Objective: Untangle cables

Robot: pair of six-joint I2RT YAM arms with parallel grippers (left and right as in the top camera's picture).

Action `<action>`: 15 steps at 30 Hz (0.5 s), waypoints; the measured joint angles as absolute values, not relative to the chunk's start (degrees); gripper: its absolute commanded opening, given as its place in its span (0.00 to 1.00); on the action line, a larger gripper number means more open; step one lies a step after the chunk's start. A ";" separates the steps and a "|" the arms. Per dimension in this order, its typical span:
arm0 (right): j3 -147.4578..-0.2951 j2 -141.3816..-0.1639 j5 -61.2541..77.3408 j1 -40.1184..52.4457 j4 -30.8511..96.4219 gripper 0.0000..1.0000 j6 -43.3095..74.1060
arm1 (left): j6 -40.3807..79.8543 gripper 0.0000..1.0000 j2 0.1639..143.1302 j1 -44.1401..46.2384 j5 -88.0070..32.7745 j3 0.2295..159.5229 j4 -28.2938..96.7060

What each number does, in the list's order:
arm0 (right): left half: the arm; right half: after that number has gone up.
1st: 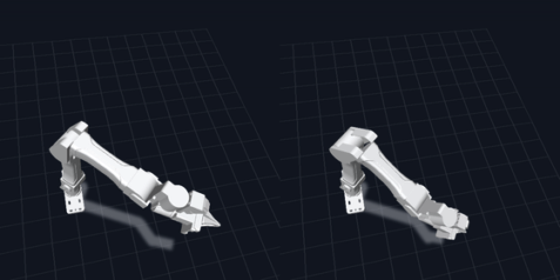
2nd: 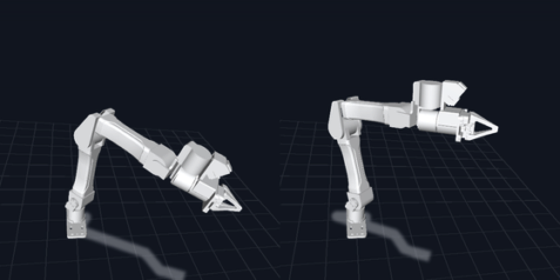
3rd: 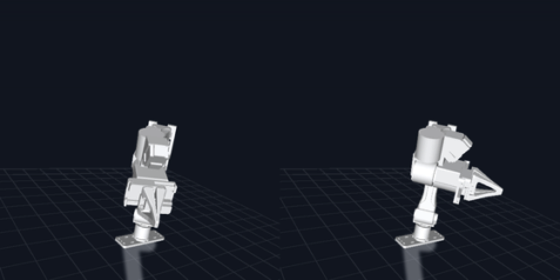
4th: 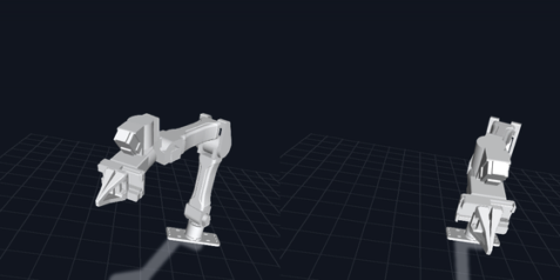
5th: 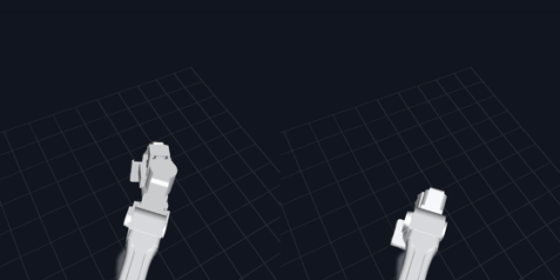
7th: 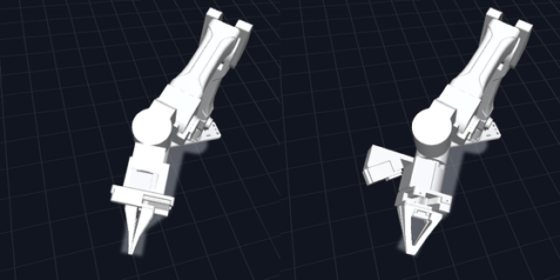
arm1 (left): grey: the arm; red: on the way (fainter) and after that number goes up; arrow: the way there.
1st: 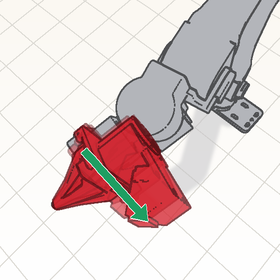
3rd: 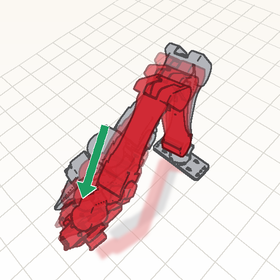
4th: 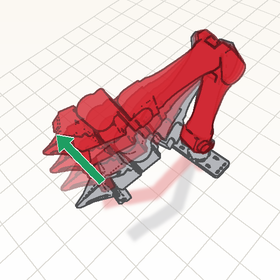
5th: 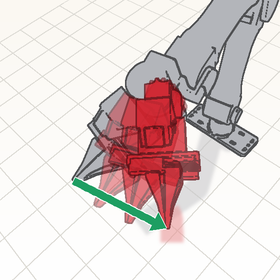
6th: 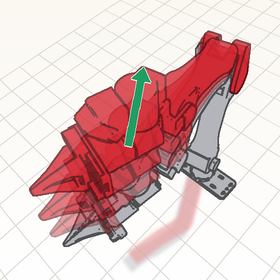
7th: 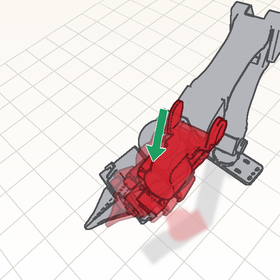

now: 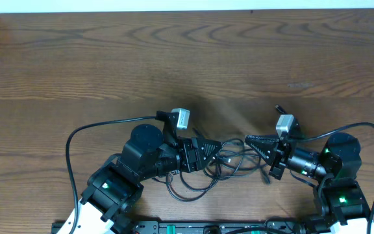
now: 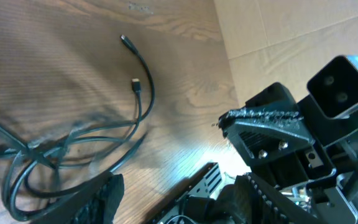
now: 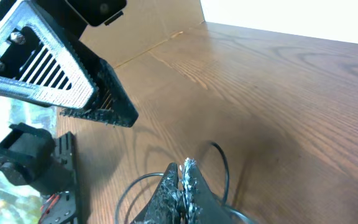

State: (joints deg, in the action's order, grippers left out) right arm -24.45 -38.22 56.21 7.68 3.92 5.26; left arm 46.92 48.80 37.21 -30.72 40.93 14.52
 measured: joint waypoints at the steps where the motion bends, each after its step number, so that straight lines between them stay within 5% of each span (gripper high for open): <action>1: -24.47 -38.20 56.23 7.68 4.51 0.01 5.30 | 47.24 0.61 48.80 37.21 -30.70 40.93 14.57; 4: -24.60 -38.24 55.53 7.68 8.03 0.23 5.61 | 48.03 0.61 48.80 37.21 -30.70 40.93 14.96; 6: -24.71 -38.24 54.15 7.70 11.42 0.59 5.45 | 48.23 0.62 48.80 37.21 -30.55 40.93 15.59; 10: -24.82 -38.24 50.06 7.68 18.20 0.99 5.61 | 47.51 0.67 48.82 37.21 -28.58 40.93 20.36; 15: -24.82 -38.24 44.53 7.68 23.99 0.99 5.43 | 44.97 0.70 49.60 37.21 -25.39 40.95 28.53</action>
State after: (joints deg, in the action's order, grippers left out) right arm -24.82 -38.24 44.53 7.68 23.99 5.43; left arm 44.97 49.60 37.21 -25.39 40.95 28.53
